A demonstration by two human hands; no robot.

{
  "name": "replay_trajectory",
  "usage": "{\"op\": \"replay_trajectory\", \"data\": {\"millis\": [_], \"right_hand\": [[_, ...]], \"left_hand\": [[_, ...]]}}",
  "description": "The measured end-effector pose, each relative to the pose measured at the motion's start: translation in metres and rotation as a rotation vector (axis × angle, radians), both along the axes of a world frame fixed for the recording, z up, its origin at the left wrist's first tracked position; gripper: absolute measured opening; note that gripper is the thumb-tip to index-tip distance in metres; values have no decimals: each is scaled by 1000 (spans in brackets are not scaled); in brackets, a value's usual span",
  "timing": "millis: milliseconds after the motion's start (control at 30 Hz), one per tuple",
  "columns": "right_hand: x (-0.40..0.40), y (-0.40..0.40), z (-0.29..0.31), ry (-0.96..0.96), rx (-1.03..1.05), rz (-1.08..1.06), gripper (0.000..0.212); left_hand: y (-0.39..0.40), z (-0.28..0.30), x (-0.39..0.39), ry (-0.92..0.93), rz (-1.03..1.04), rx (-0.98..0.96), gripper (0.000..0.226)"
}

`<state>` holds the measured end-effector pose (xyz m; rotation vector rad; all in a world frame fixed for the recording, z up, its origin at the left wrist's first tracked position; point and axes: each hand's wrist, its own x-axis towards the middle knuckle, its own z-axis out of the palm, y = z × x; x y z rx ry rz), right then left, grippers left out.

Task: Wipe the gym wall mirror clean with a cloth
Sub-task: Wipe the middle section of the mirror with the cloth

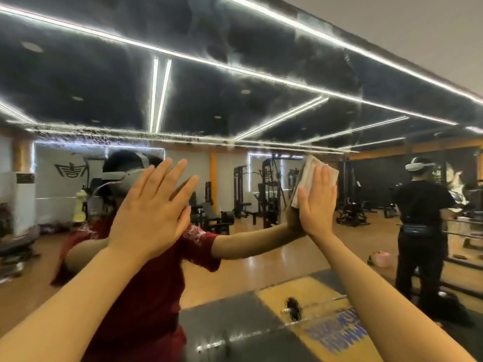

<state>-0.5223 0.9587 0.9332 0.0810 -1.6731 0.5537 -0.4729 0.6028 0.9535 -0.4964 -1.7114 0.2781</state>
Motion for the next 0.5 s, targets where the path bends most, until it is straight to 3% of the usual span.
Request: {"op": "replay_trajectory", "data": {"millis": [133, 333, 400, 500], "right_hand": [[-1, 14, 1, 4, -8, 0, 66], [2, 18, 80, 31, -74, -45, 63], [7, -8, 78, 102, 72, -41, 52], [5, -40, 46, 28, 363, -73, 62]], "left_hand": [[-2, 1, 1, 5, 4, -11, 57], [0, 0, 0, 17, 8, -10, 57], [0, 1, 1, 16, 9, -16, 57], [-1, 2, 1, 13, 10, -20, 57]]}}
